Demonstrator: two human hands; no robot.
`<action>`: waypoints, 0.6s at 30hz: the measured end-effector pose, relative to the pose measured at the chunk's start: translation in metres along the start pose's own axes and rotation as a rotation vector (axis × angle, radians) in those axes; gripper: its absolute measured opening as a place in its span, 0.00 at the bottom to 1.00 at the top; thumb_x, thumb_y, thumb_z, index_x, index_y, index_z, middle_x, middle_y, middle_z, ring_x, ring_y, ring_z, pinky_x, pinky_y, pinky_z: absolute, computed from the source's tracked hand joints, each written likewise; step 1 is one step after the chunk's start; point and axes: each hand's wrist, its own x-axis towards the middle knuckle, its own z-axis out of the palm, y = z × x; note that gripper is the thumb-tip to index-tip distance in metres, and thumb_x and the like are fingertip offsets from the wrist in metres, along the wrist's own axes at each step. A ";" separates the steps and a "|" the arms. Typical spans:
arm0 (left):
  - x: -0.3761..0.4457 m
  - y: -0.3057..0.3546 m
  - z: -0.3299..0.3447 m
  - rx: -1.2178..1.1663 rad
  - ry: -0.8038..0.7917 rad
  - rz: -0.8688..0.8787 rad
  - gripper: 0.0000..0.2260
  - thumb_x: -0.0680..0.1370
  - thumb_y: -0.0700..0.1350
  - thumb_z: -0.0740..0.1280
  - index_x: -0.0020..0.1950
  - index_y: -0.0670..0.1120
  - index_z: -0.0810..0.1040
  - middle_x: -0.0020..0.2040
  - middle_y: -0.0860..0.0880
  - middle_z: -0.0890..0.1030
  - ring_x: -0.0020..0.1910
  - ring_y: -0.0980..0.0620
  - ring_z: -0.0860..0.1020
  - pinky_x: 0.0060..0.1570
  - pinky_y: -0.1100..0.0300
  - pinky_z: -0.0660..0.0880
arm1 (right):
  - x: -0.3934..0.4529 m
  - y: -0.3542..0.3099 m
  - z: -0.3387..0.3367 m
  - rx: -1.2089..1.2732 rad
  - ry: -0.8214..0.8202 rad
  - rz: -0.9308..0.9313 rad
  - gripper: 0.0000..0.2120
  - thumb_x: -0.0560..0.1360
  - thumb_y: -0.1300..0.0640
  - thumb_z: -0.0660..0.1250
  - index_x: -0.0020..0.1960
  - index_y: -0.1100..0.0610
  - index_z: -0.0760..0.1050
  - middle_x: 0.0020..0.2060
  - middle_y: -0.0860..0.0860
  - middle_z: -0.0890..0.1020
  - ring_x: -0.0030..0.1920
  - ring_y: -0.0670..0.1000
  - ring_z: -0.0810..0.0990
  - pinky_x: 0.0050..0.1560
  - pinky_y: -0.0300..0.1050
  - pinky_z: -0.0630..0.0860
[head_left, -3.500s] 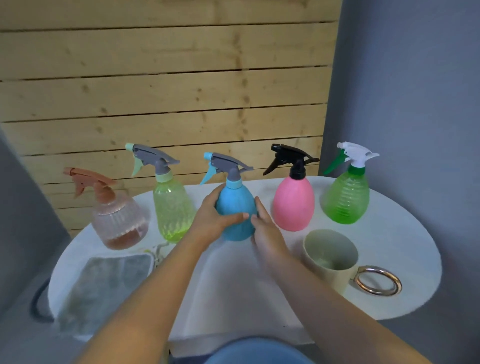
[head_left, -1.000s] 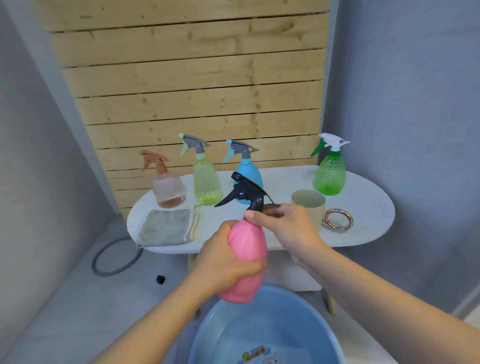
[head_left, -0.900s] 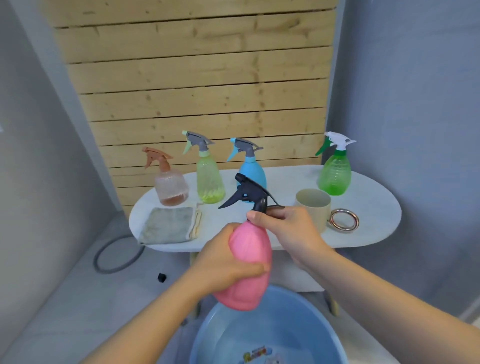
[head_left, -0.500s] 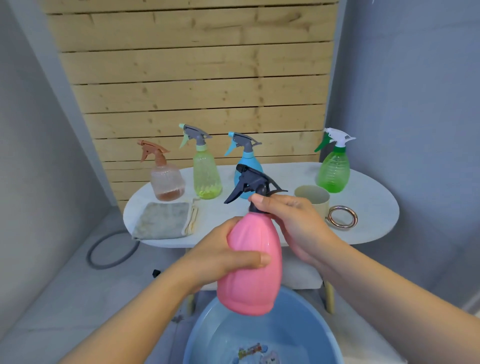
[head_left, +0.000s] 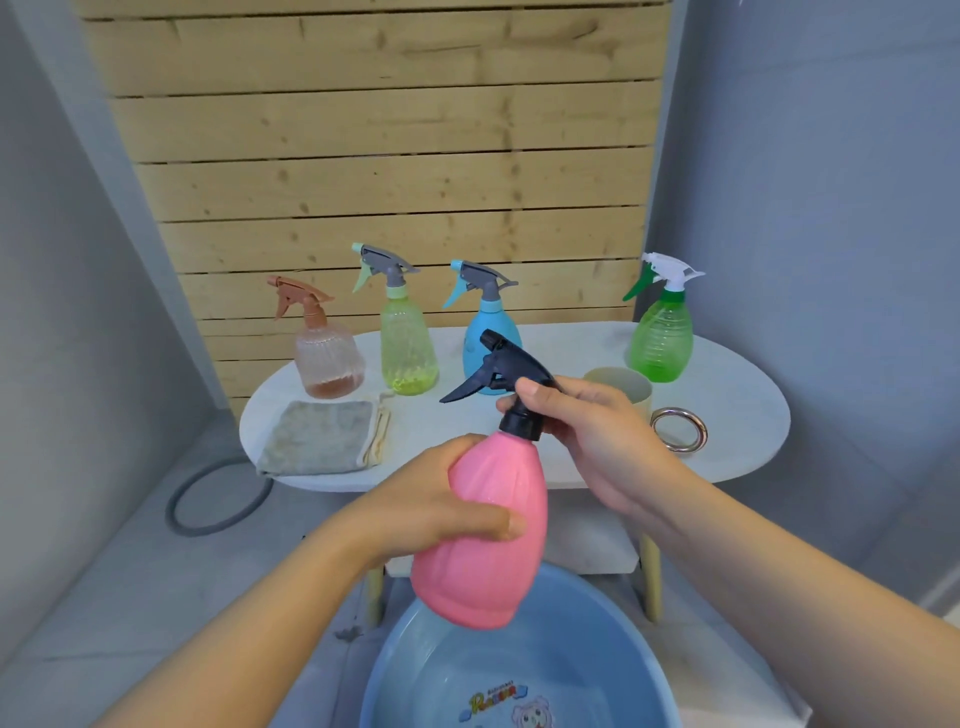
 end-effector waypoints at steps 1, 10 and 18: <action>-0.002 0.000 -0.003 -0.086 -0.067 -0.006 0.32 0.54 0.53 0.75 0.58 0.52 0.75 0.49 0.51 0.82 0.47 0.53 0.81 0.49 0.54 0.80 | 0.001 -0.001 0.000 0.063 -0.055 0.035 0.09 0.73 0.58 0.65 0.50 0.62 0.78 0.41 0.55 0.82 0.42 0.47 0.80 0.45 0.36 0.76; 0.002 -0.016 -0.002 0.109 0.035 -0.024 0.32 0.54 0.59 0.74 0.58 0.61 0.72 0.52 0.57 0.80 0.51 0.57 0.80 0.51 0.55 0.79 | 0.007 -0.004 -0.023 -0.217 -0.211 0.215 0.14 0.78 0.54 0.63 0.61 0.56 0.75 0.52 0.52 0.80 0.50 0.50 0.78 0.59 0.50 0.75; 0.006 -0.028 -0.006 0.233 0.006 -0.064 0.33 0.54 0.61 0.74 0.58 0.62 0.71 0.53 0.60 0.79 0.52 0.59 0.78 0.50 0.57 0.78 | 0.010 -0.009 -0.029 -0.594 -0.108 0.028 0.10 0.78 0.58 0.63 0.56 0.50 0.79 0.36 0.51 0.72 0.28 0.42 0.68 0.32 0.30 0.66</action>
